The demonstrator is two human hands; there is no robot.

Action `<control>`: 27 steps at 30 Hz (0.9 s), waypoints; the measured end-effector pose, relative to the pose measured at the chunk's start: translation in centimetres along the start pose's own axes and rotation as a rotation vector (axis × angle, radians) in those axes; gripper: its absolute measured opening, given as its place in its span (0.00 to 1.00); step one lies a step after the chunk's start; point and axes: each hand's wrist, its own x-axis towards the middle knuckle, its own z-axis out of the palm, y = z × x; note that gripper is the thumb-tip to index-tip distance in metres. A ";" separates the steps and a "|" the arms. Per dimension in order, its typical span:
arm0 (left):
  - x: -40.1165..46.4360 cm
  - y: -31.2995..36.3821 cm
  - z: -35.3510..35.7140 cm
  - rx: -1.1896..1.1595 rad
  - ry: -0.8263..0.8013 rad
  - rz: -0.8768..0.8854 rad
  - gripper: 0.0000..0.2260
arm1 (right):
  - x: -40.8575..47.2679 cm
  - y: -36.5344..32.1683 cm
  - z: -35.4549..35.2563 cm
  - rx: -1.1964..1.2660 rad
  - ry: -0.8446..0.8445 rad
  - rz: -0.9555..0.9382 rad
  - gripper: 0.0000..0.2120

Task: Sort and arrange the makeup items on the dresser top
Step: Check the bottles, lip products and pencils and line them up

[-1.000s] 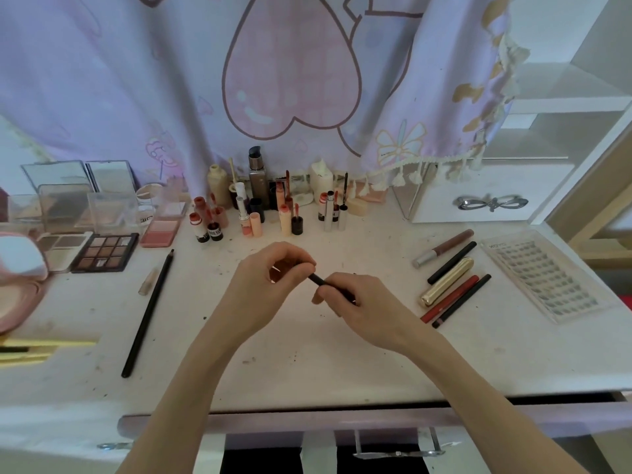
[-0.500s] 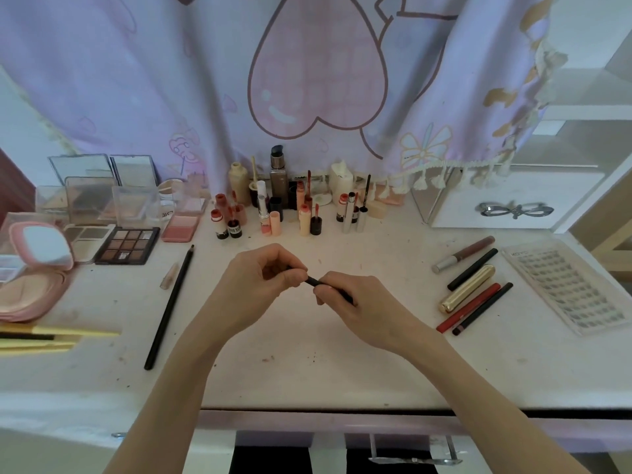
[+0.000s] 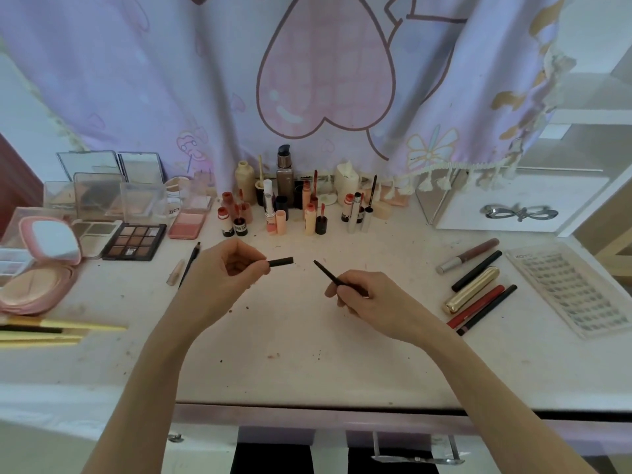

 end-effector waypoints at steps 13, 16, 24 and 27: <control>-0.5 -5.6 0.5 0.610 0.342 0.044 0.02 | 5.9 -4.2 6.6 0.166 0.169 0.112 0.14; -0.3 -6.1 0.2 0.678 0.329 0.045 0.03 | 6.8 -4.9 8.2 0.098 0.214 0.114 0.14; 0.4 -6.6 -0.8 0.714 0.325 0.013 0.08 | 8.6 -6.0 10.2 -0.019 0.273 0.062 0.13; 0.4 -6.9 -1.5 0.649 0.345 0.055 0.07 | 8.6 -6.2 10.4 -0.056 0.255 -0.003 0.13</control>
